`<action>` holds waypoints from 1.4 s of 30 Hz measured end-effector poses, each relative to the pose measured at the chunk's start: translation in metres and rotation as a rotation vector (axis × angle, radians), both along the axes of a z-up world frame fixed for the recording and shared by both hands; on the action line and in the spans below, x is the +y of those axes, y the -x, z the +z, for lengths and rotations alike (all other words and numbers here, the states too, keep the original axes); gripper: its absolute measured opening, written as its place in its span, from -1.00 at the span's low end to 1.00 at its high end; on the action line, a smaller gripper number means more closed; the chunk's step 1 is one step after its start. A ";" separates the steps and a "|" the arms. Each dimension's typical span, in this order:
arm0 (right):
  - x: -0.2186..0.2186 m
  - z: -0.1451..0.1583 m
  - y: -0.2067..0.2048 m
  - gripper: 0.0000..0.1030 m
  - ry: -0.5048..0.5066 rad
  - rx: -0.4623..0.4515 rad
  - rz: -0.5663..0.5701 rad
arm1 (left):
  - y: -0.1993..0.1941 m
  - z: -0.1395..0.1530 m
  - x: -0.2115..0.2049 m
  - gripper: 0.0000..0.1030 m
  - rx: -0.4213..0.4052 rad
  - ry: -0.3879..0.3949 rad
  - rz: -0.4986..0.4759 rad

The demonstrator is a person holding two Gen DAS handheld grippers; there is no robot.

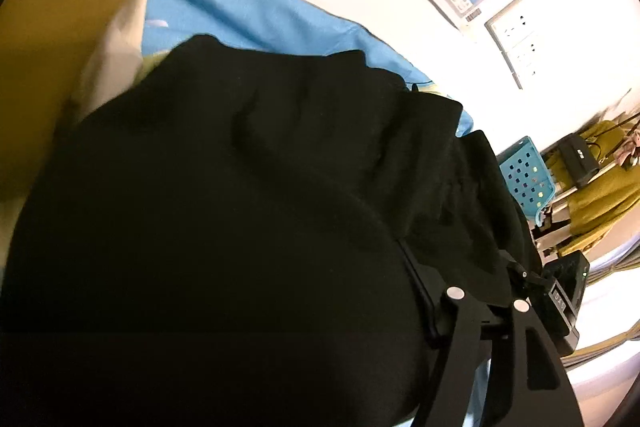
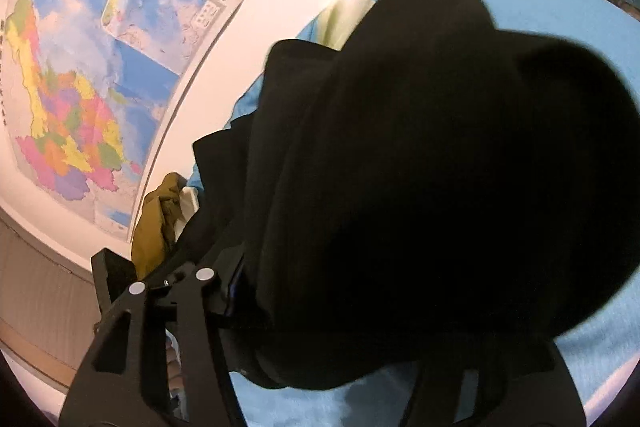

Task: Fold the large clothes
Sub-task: 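Lift the folded black coat off the bed with both tools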

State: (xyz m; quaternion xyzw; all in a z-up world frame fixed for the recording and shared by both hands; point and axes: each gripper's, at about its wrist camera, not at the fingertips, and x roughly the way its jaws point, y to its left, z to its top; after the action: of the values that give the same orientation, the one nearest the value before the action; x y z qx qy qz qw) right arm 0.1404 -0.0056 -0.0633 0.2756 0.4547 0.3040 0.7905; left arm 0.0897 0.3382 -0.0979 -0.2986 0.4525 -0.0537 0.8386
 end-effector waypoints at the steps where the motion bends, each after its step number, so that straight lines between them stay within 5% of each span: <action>1: 0.002 0.000 -0.002 0.12 -0.006 -0.002 0.000 | -0.001 0.001 -0.001 0.29 0.005 -0.013 -0.005; 4: 0.006 -0.001 -0.004 -0.36 -0.016 -0.014 0.023 | -0.002 0.003 -0.002 -0.15 0.032 -0.065 -0.006; 8: 0.004 0.026 0.006 -0.49 -0.060 -0.102 0.055 | 0.005 0.018 -0.011 -0.37 0.014 -0.133 -0.014; 22: 0.017 0.111 0.044 -0.51 -0.048 -0.339 0.150 | 0.048 0.104 -0.026 -0.40 -0.199 -0.289 -0.057; 42: 0.063 0.174 0.048 -0.51 -0.154 -0.484 0.266 | 0.082 0.180 0.001 -0.40 -0.352 -0.340 0.022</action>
State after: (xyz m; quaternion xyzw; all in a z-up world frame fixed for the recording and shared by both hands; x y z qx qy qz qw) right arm 0.0928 0.0572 0.1110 0.1923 0.2607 0.4956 0.8059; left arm 0.0081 0.3391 0.0824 -0.1441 0.2985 -0.0189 0.9433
